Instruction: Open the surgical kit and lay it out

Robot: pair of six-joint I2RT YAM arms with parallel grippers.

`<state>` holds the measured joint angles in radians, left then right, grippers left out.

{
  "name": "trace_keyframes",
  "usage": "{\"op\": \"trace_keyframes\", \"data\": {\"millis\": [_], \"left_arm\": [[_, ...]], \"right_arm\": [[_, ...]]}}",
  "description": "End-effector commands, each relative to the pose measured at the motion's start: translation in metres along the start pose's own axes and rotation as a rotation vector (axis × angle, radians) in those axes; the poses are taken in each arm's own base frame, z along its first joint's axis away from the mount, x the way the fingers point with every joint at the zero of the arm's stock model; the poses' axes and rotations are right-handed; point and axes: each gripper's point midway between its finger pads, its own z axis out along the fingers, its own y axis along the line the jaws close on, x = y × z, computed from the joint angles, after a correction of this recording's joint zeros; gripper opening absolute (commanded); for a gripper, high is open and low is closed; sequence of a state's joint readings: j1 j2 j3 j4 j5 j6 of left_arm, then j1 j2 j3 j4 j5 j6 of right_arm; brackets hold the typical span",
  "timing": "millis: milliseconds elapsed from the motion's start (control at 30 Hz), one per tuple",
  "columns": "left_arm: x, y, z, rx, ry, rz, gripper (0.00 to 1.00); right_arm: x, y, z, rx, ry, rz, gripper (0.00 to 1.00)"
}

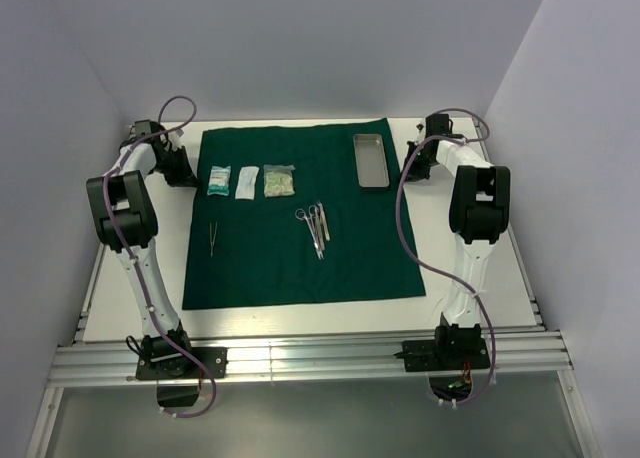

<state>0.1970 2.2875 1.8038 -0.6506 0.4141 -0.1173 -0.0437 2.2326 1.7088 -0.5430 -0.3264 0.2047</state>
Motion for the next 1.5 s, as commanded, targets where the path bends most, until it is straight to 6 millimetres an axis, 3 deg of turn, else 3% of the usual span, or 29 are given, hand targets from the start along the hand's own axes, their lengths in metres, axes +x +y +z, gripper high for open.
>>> {"op": "trace_keyframes", "data": {"millis": [0, 400, 500, 533, 600, 633, 767, 833, 900, 933, 1000, 1067, 1100, 1133, 1167, 1233, 1267, 1300, 1467], "left_arm": [[-0.01, -0.003, 0.012, 0.002, -0.023, 0.002, 0.0], [-0.022, -0.009, 0.021, 0.009, -0.046, 0.013, 0.01], [-0.022, -0.01, 0.018, 0.007, -0.052, 0.01, 0.16], [-0.023, -0.011, 0.013, 0.004, -0.063, 0.009, 0.31], [-0.029, -0.014, 0.006, 0.008, -0.093, 0.014, 0.41], [-0.035, -0.017, -0.004, 0.006, -0.117, 0.021, 0.47], [-0.064, -0.026, -0.044, -0.002, -0.228, 0.045, 0.63], [-0.084, -0.032, -0.079, -0.023, -0.309, 0.074, 0.76], [-0.096, -0.037, -0.107, -0.046, -0.376, 0.133, 0.99], [-0.1, -0.043, -0.135, -0.077, -0.435, 0.164, 0.99], [-0.111, -0.051, -0.163, -0.113, -0.536, 0.221, 0.99], [-0.107, -0.058, -0.199, -0.151, -0.615, 0.226, 0.99], [-0.112, -0.064, -0.213, -0.146, -0.681, 0.218, 0.99], [-0.095, -0.059, -0.206, -0.142, -0.674, 0.191, 0.99], [-0.092, -0.074, -0.23, -0.103, -0.736, 0.211, 0.99], [-0.073, -0.085, -0.241, -0.067, -0.757, 0.205, 0.99], [-0.066, -0.085, -0.242, -0.061, -0.748, 0.182, 0.99], [-0.059, -0.088, -0.241, -0.044, -0.739, 0.166, 0.99], [-0.007, -0.095, -0.211, 0.022, -0.603, 0.155, 0.99]], "right_arm": [[-0.024, 0.01, 0.0, -0.017, -0.057, -0.01, 0.0], [-0.019, 0.001, 0.001, 0.01, -0.05, 0.005, 0.0], [-0.02, 0.002, 0.0, 0.006, -0.052, 0.008, 0.0], [-0.022, 0.003, -0.002, 0.0, -0.057, 0.008, 0.0], [-0.029, 0.008, -0.01, -0.01, -0.076, 0.001, 0.1], [-0.033, 0.009, -0.013, -0.015, -0.087, -0.005, 0.13], [-0.059, 0.023, -0.049, -0.04, -0.172, -0.037, 0.5], [-0.07, 0.024, -0.066, -0.027, -0.215, -0.059, 0.58], [-0.084, 0.027, -0.094, -0.01, -0.283, -0.09, 0.67], [-0.086, 0.028, -0.103, -0.006, -0.302, -0.101, 0.7], [-0.095, 0.033, -0.129, -0.001, -0.361, -0.131, 0.72], [-0.096, 0.045, -0.15, -0.023, -0.389, -0.159, 0.72], [-0.092, 0.05, -0.154, -0.036, -0.384, -0.167, 0.71], [-0.087, 0.055, -0.156, -0.046, -0.375, -0.173, 0.71], [-0.081, 0.063, -0.163, -0.06, -0.37, -0.179, 0.67], [-0.057, 0.078, -0.154, -0.078, -0.324, -0.188, 0.63], [-0.051, 0.098, -0.16, -0.101, -0.345, -0.217, 0.6], [-0.025, 0.115, -0.147, -0.122, -0.294, -0.235, 0.59], [0.035, 0.179, -0.119, -0.21, -0.191, -0.299, 0.56]]}}
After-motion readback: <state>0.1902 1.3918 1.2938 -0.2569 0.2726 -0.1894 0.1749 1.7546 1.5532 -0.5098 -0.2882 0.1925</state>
